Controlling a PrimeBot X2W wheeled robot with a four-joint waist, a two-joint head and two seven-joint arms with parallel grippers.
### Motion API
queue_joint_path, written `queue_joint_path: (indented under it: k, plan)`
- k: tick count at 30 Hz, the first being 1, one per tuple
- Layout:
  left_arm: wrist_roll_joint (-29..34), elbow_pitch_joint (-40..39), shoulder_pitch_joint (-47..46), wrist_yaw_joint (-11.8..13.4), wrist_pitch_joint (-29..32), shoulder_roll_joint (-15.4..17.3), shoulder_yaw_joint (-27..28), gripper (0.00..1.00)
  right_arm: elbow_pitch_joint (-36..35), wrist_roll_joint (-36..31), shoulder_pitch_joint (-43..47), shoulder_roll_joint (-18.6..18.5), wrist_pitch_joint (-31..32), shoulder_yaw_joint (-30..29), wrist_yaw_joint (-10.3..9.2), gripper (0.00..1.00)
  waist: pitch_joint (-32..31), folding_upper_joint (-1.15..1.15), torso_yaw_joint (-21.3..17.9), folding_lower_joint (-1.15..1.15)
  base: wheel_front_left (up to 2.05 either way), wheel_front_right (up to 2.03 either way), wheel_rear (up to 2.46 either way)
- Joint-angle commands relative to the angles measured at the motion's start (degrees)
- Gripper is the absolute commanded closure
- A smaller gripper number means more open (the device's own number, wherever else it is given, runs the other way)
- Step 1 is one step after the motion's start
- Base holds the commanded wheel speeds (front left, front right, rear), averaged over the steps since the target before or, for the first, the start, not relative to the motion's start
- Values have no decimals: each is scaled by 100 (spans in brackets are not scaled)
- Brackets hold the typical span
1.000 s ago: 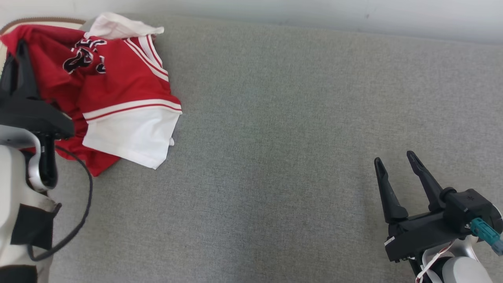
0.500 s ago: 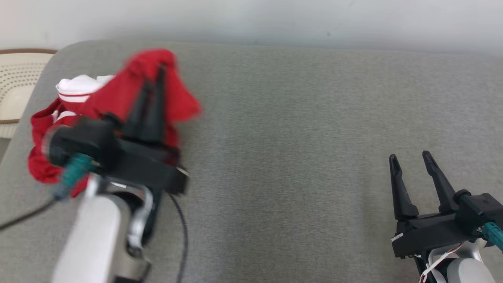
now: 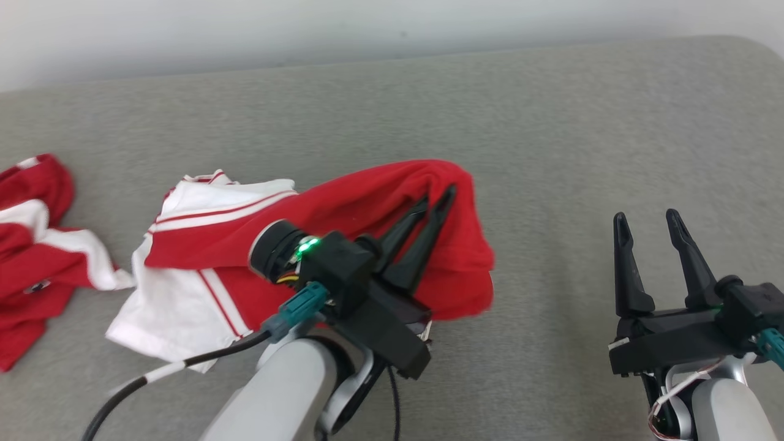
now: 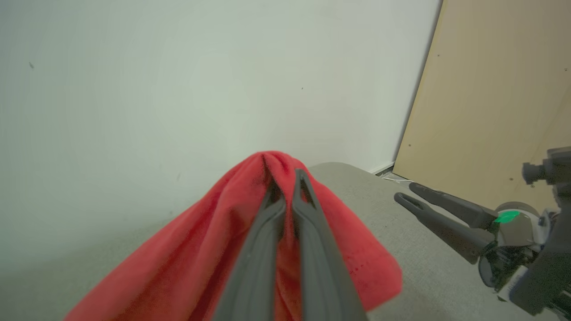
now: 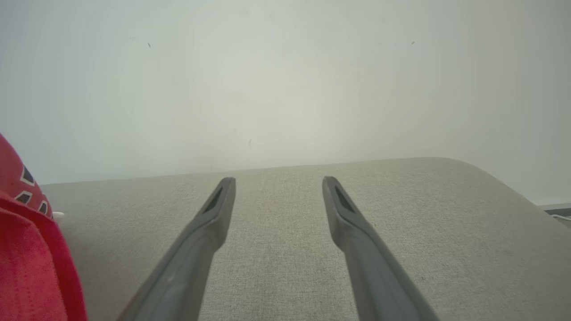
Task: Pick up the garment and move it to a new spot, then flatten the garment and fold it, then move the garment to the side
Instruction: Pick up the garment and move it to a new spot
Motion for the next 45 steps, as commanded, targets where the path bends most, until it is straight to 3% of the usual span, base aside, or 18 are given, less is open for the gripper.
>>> queue_joint_path:
  k: [1,12,20,21,22,23,29,34,45]
  plan:
    - [-49,66,-160,-19,-55,-18,-102,100,33,51,-76,26,-55,20,4,0,253,0,-638,0,0,0,0]
    - [-763,1373,-1394,194,-529,-33,-882,100,384,210,-166,192,-294,27,4,0,621,0,-1664,0,0,0,0]
    - [-1531,2874,-1807,194,-1005,-37,-1330,100,579,273,-250,254,-429,92,4,0,782,0,-1796,0,0,0,0]
    - [-1603,2998,-1852,204,-1059,-38,-1395,96,604,272,-263,255,-438,83,4,0,785,0,-1784,0,0,0,0]
    - [-1676,3107,-1886,220,-1120,-38,-1458,73,627,268,-271,256,-436,76,4,0,783,0,-1765,0,0,0,0]
    - [-1708,3199,-1928,237,-1190,-39,-1523,0,651,266,-276,261,-444,66,4,0,776,0,-1743,0,0,0,0]
    - [-1935,3405,-2119,375,-1533,-39,-1777,0,706,230,-246,229,-438,0,4,0,622,0,-1493,0,0,0,0]
    - [-1779,3321,-2024,592,-1706,20,-1639,0,645,179,-148,183,-390,-70,4,0,454,0,-1228,0,0,0,0]
    - [-1496,1897,-825,1379,-1777,1062,-350,0,430,88,131,99,-208,-125,4,0,43,0,-668,0,0,0,0]
